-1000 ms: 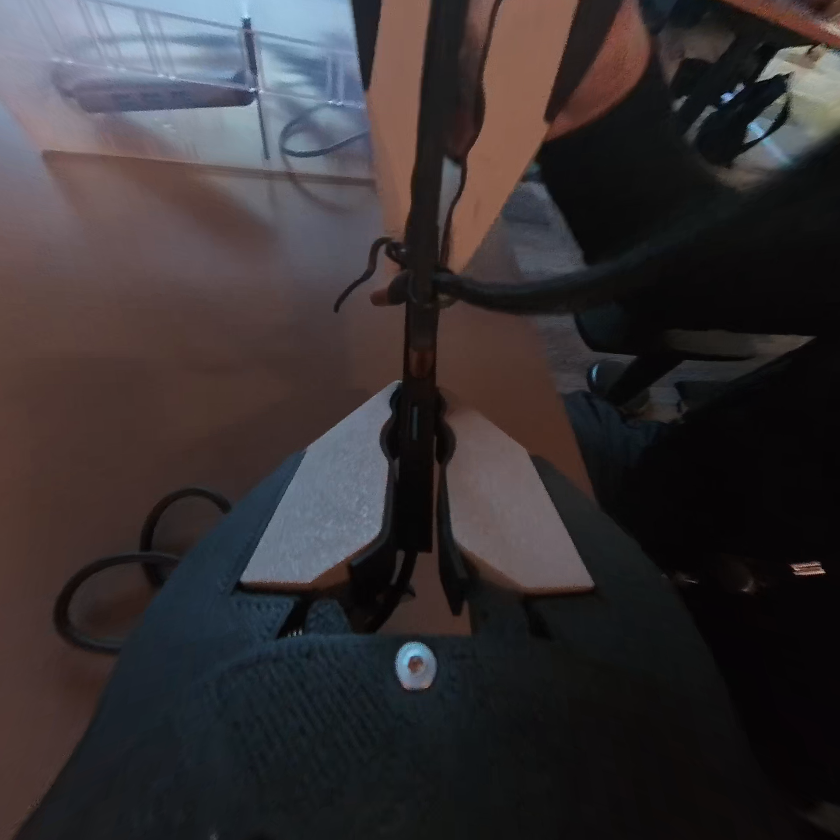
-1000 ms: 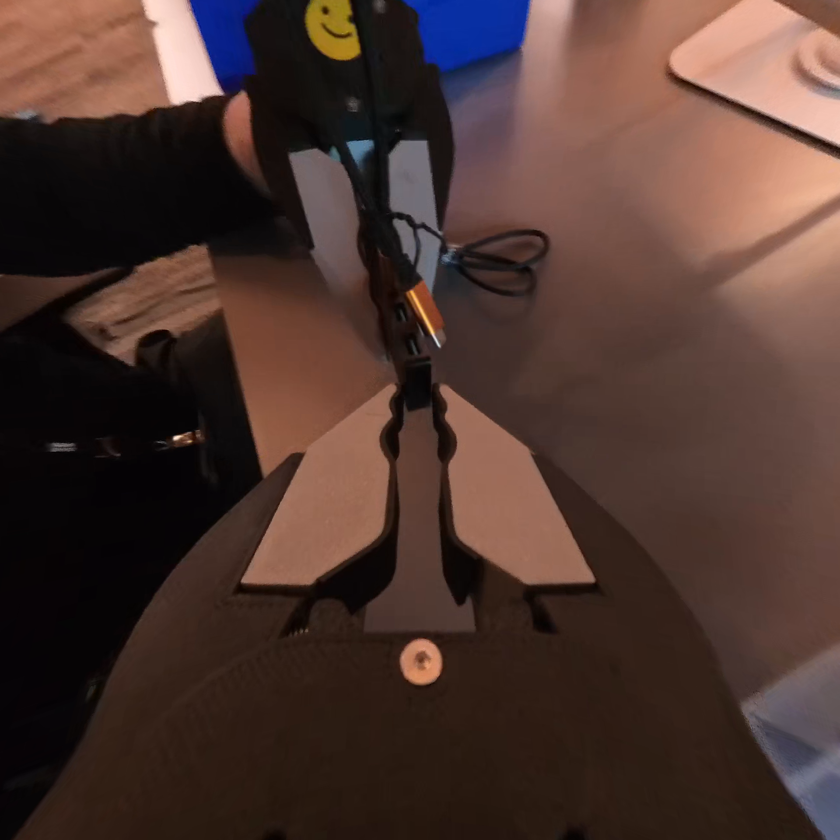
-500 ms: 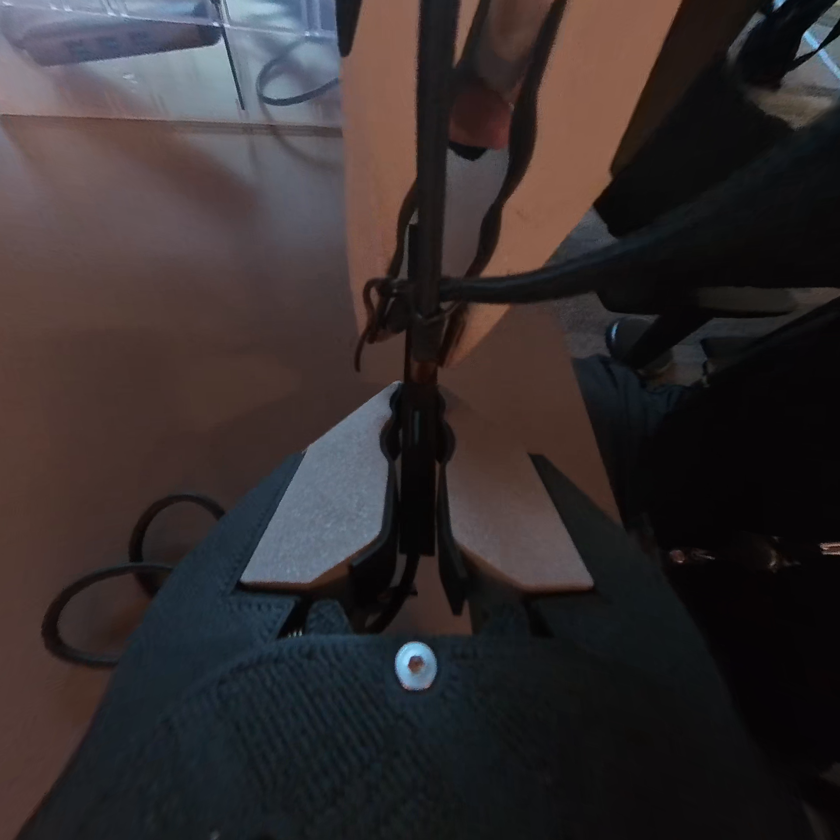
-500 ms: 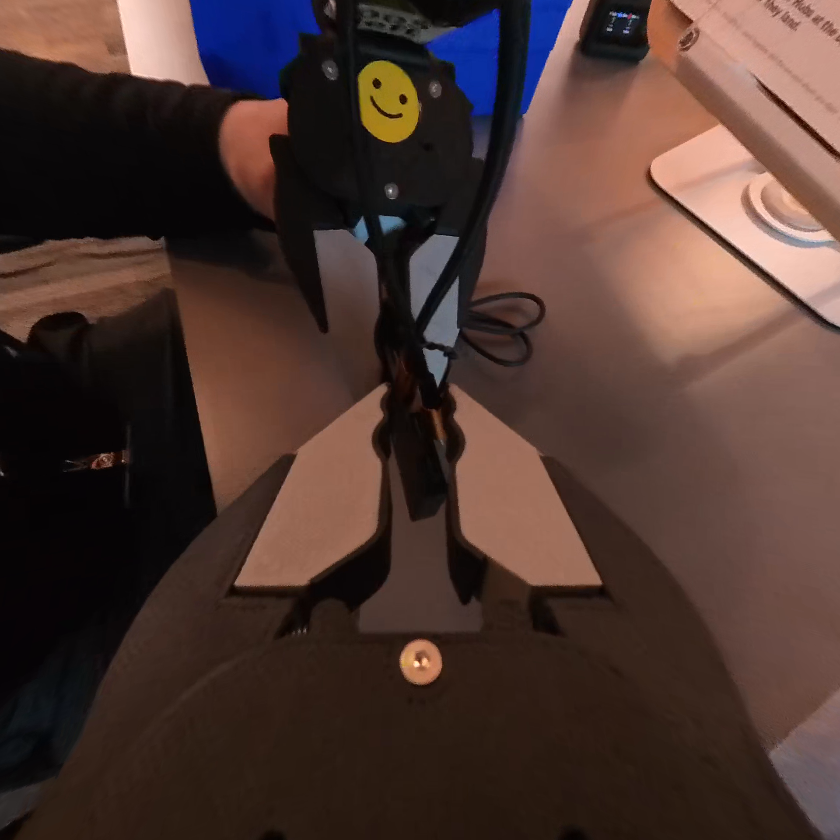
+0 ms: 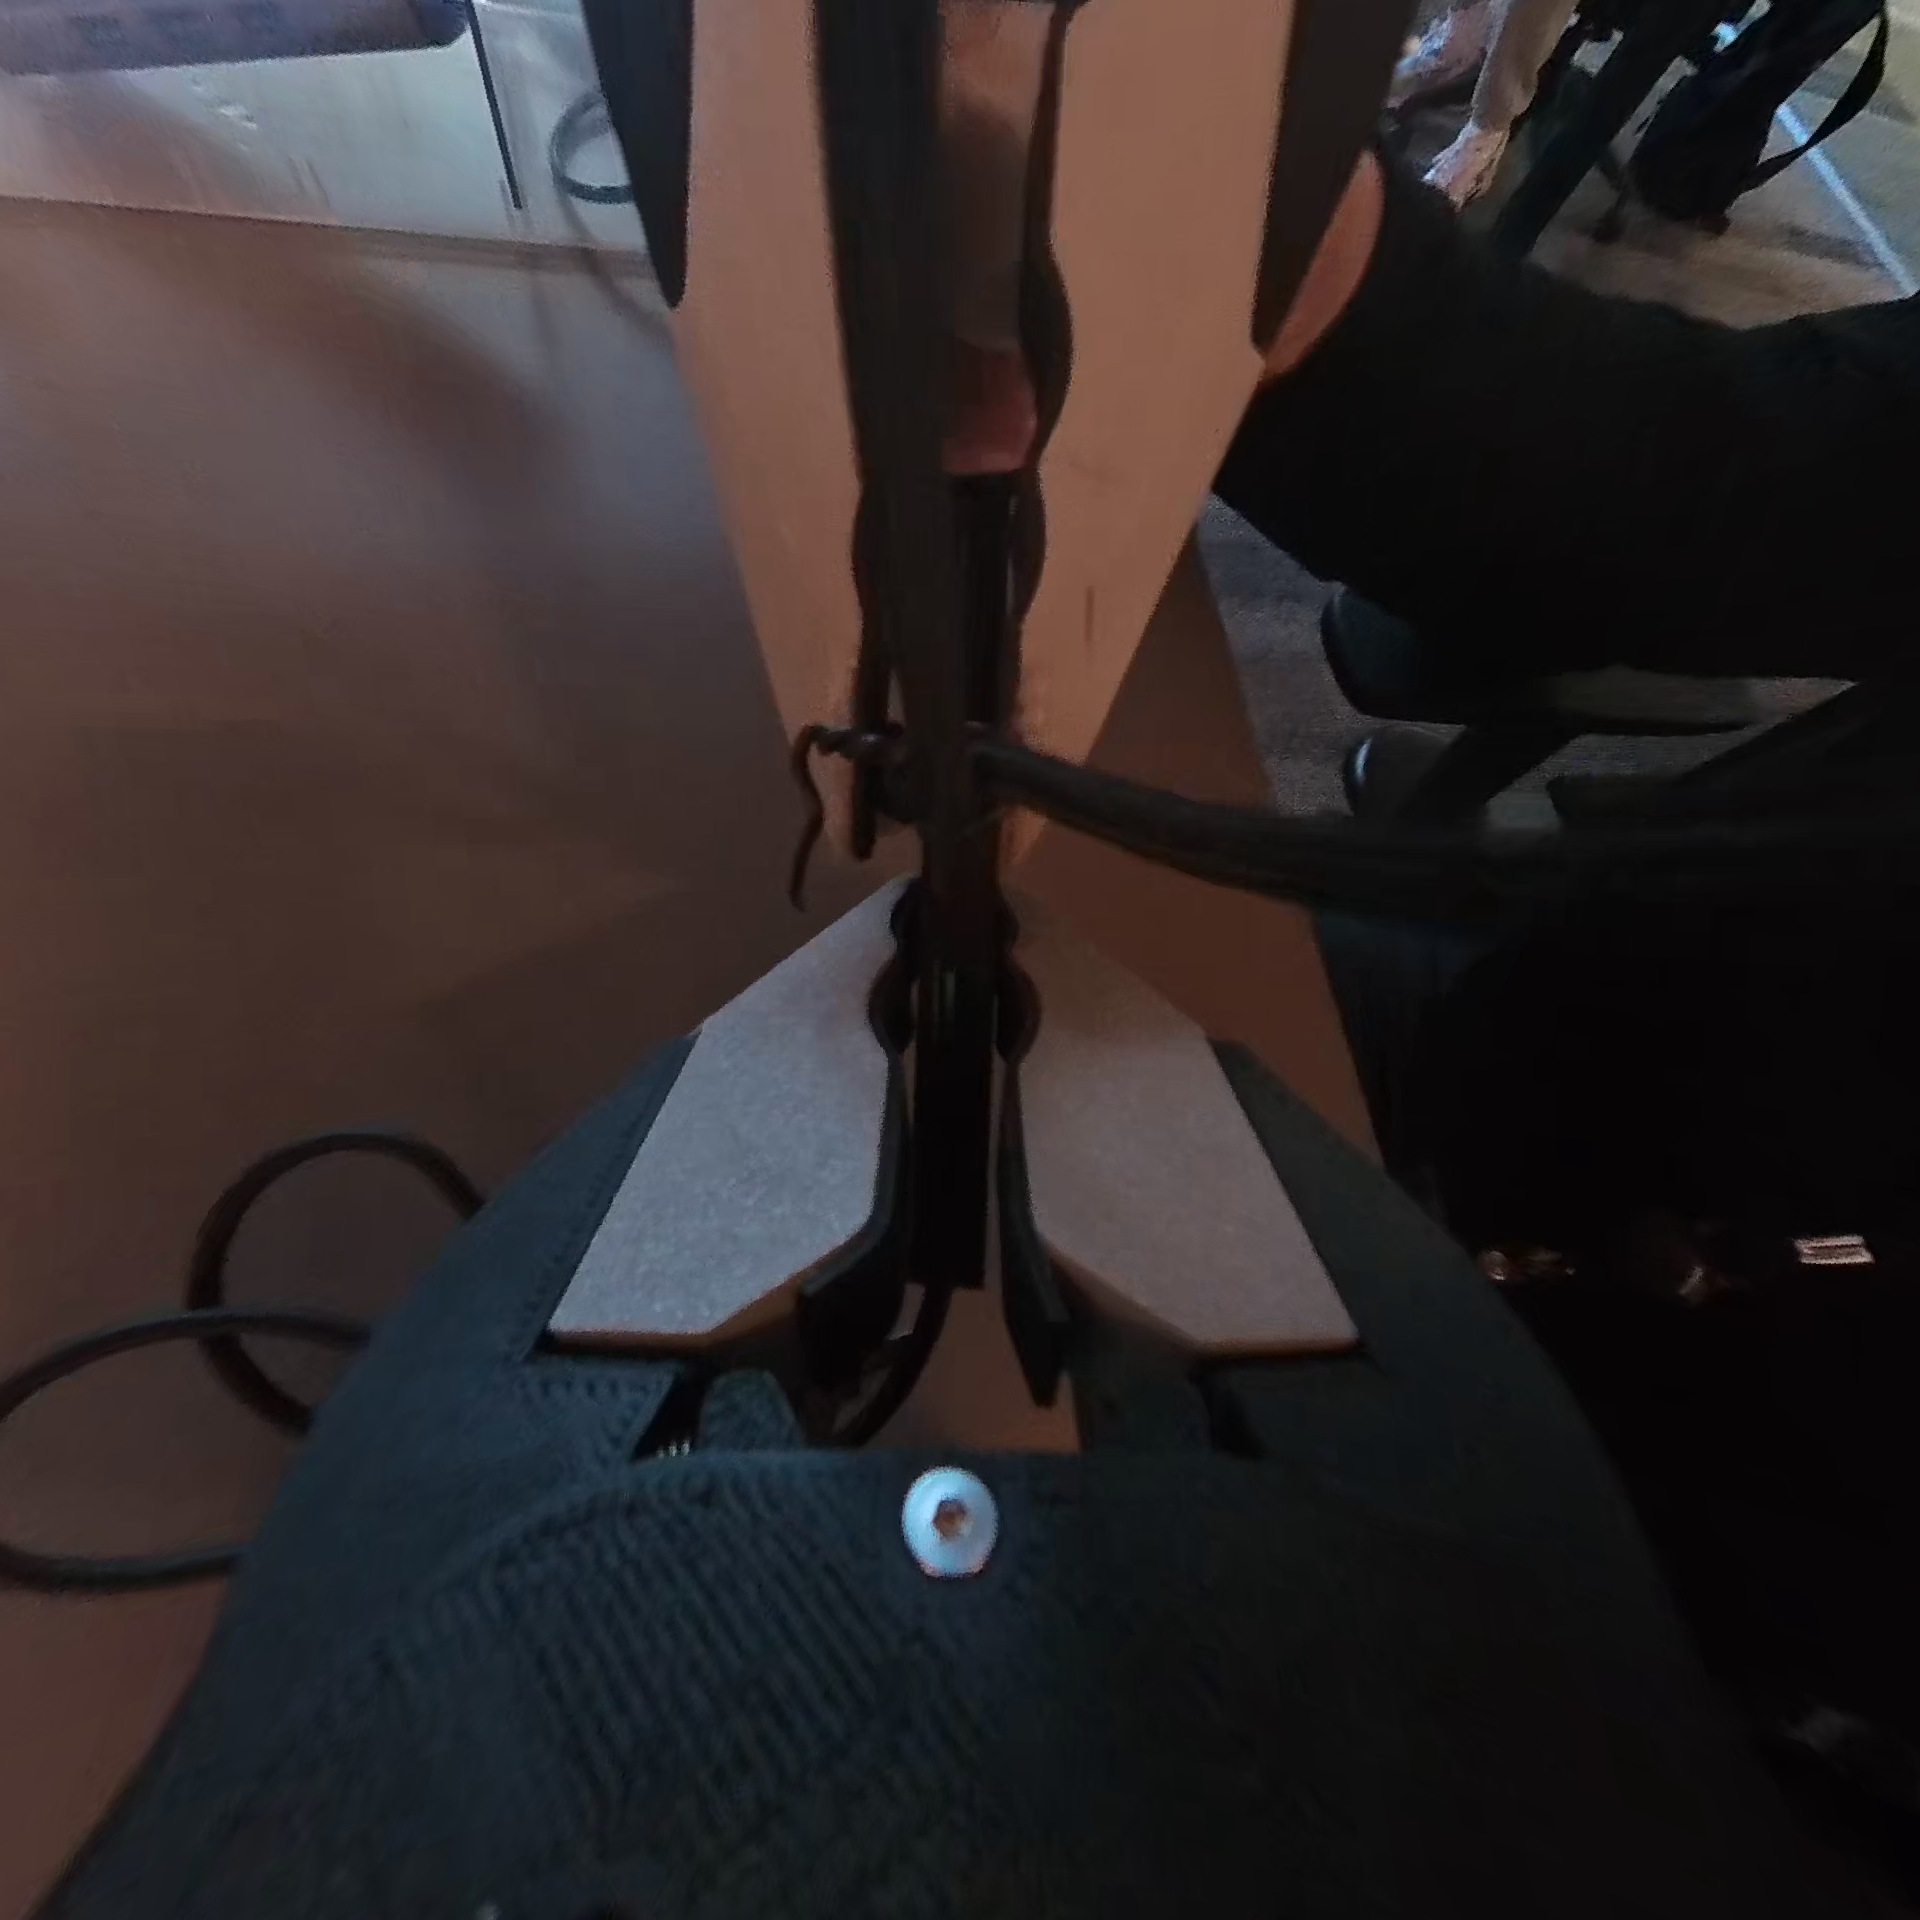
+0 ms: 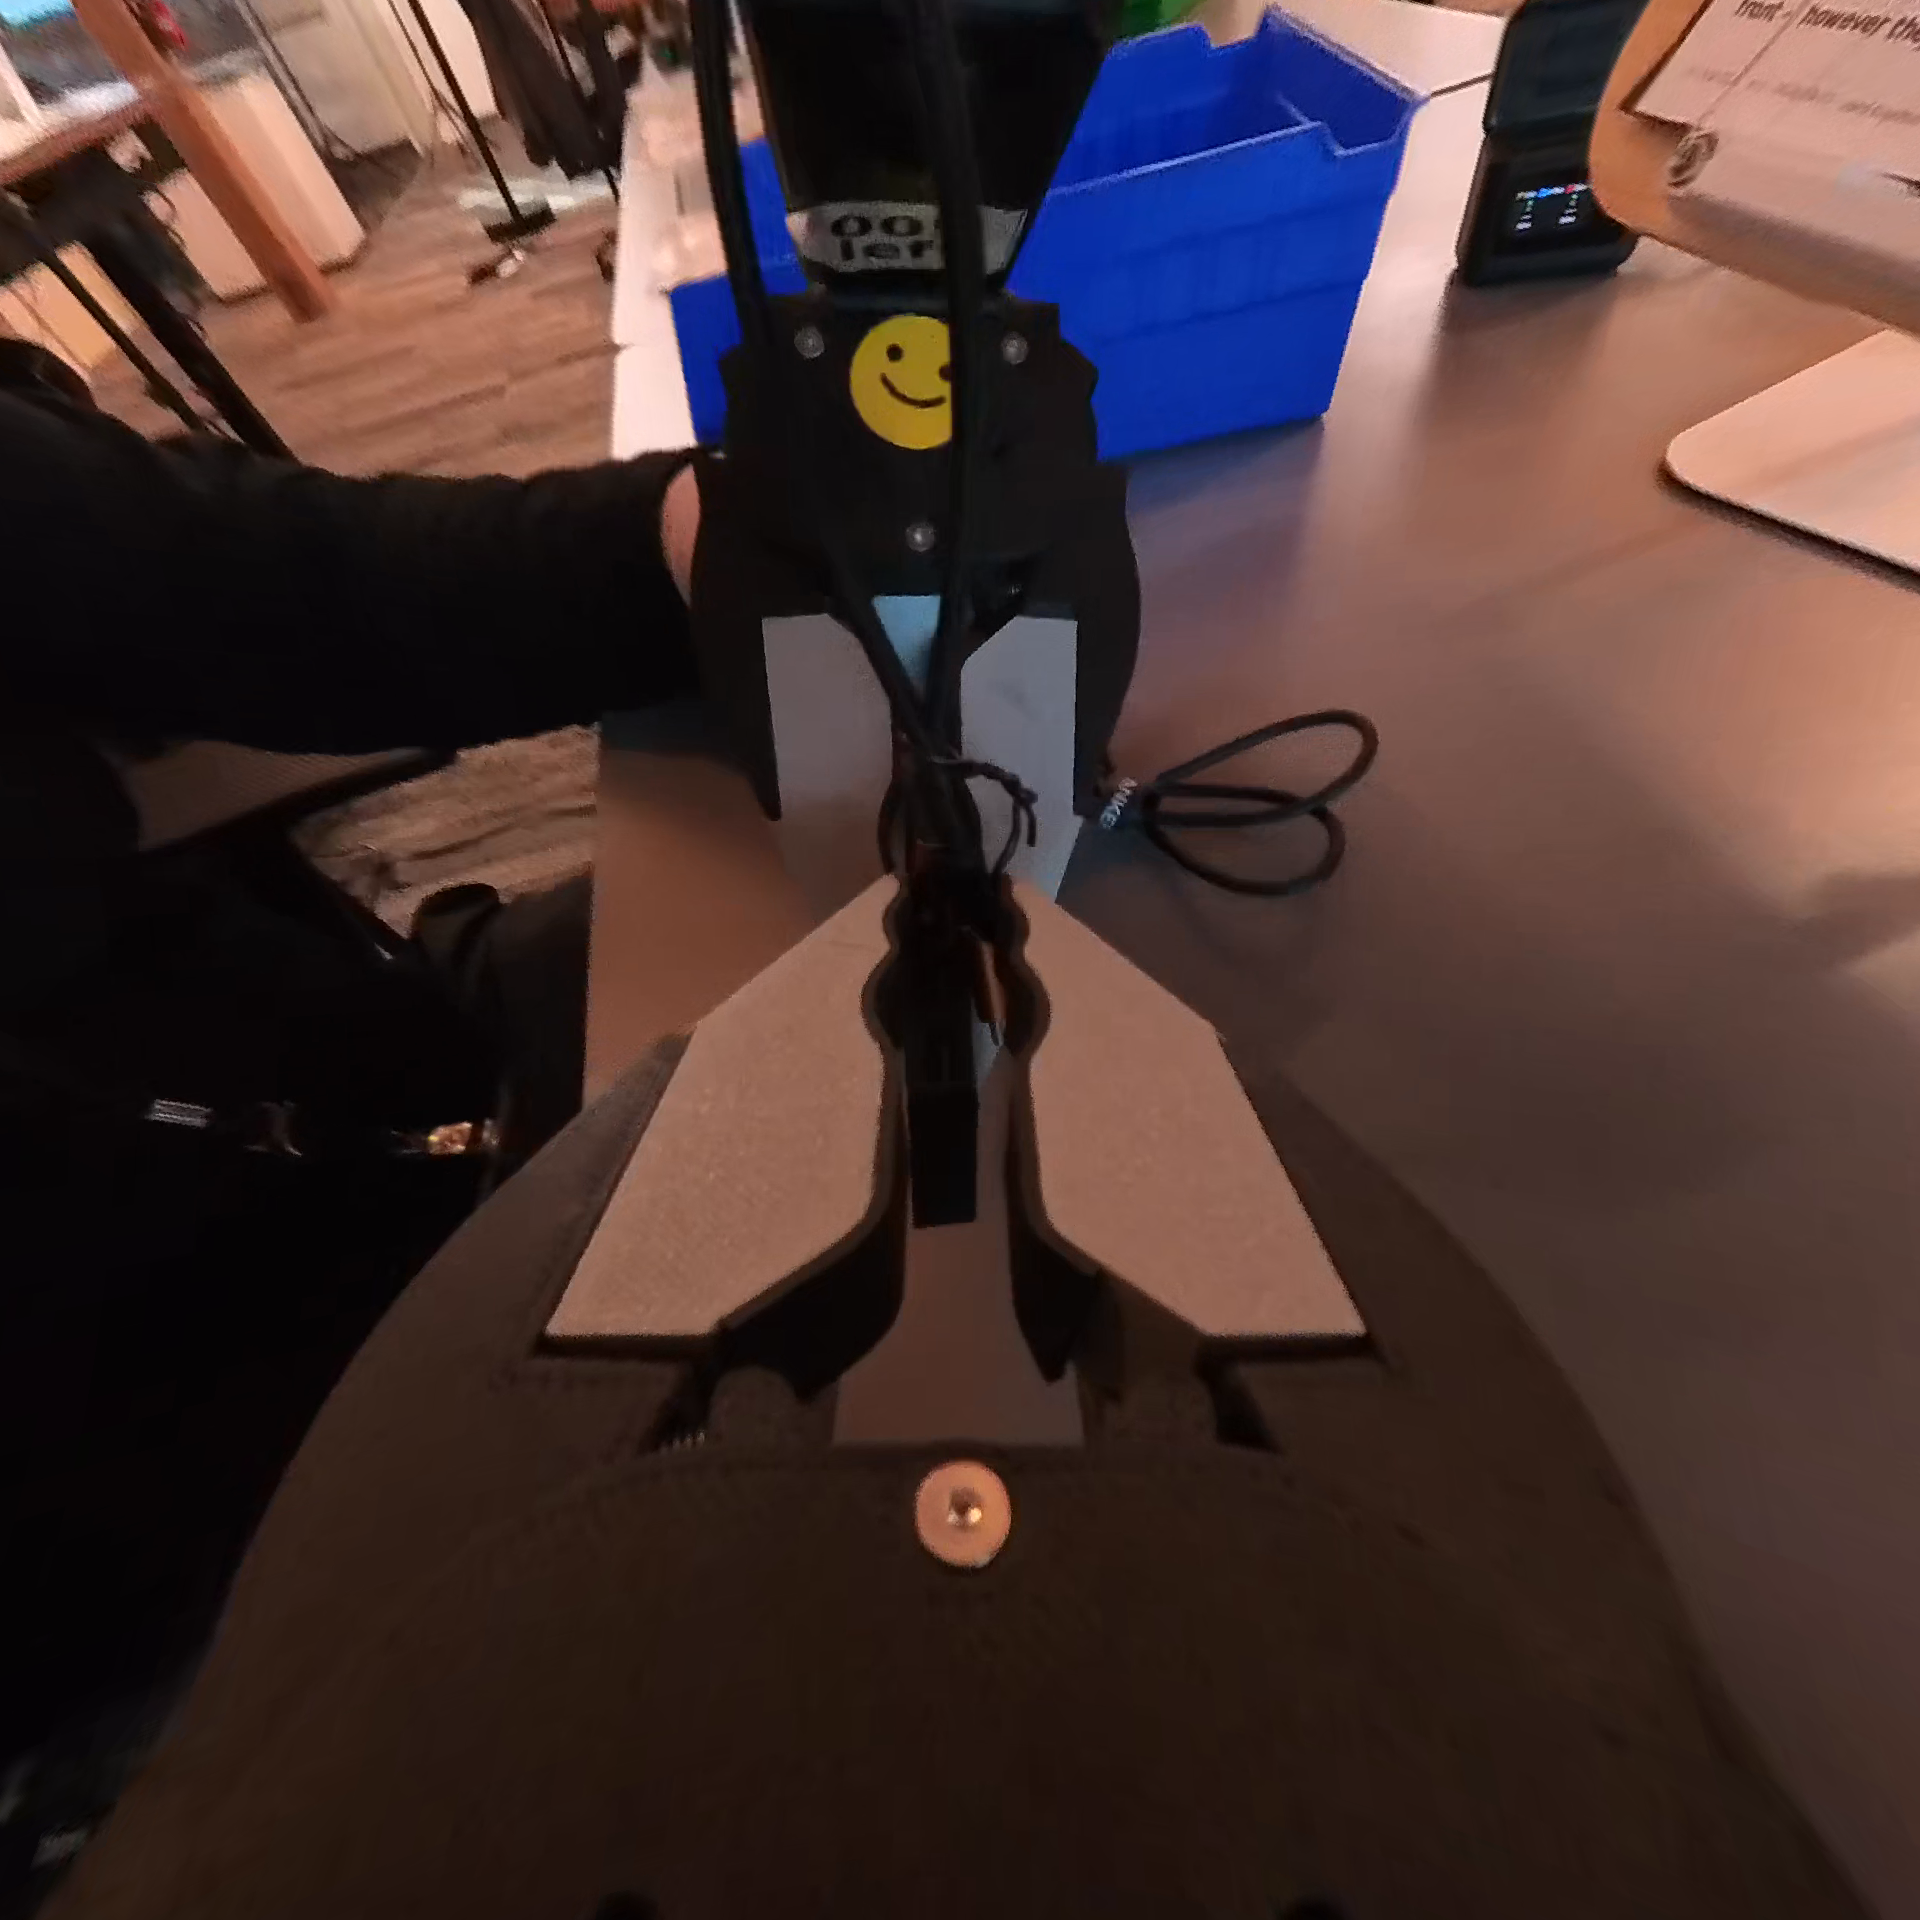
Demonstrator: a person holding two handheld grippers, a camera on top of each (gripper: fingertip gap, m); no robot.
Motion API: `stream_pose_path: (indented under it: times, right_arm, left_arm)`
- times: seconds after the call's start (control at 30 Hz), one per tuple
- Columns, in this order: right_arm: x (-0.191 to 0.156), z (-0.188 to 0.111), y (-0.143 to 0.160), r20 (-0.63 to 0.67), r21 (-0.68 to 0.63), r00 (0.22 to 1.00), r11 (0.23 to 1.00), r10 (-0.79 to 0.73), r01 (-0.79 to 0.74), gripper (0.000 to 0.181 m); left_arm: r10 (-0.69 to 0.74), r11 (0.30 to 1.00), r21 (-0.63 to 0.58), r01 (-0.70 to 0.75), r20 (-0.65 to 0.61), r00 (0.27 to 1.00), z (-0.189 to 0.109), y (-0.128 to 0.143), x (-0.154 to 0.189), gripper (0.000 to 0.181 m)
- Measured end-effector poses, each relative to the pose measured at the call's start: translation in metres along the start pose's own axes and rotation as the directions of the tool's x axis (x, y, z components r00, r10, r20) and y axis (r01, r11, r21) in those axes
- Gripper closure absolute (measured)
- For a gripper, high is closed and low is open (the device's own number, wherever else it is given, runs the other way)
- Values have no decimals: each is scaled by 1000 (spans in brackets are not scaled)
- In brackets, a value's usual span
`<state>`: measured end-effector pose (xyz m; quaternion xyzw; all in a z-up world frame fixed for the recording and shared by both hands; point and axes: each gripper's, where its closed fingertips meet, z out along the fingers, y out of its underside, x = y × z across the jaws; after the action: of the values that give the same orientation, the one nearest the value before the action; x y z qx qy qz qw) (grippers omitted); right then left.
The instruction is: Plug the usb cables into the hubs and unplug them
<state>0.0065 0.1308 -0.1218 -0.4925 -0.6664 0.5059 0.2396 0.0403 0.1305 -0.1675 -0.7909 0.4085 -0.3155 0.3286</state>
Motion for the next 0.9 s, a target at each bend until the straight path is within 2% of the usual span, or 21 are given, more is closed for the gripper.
stream_pose_path:
  times: [0.07,0.13,0.27,0.33,0.6,0.67,0.77,0.9]
  right_arm:
    - [2,0,0,-27,-7,999,1000,-21,21,170]
    - [5,-1,-7,-32,56,999,998,-3,5,171]
    - [11,-1,-11,36,181,993,977,113,-117,172]
    - [13,-1,-15,50,236,988,960,146,-153,173]
    - [16,-15,-40,191,465,952,833,237,-301,177]
    - [16,-13,-39,202,440,949,844,241,-307,176]
    - [16,-12,-34,126,348,964,900,235,-264,174]
    - [34,-28,-18,-148,152,970,973,194,-171,166]
  left_arm:
    - [-18,1000,10,18,0,1000,1,-1,-2,171]
    - [-44,997,60,44,-2,999,-1,-7,-5,170]
    - [-44,997,71,40,54,998,-3,-7,-14,171]
    - [-72,994,88,68,42,997,-6,-7,-15,171]
    - [-123,974,185,128,-37,992,-13,-24,-7,170]
    - [-118,979,167,120,-26,993,-13,-21,-8,171]
    - [-123,979,161,124,-20,992,-13,-20,-9,171]
    - [-143,977,157,142,-3,990,-14,-18,-15,171]
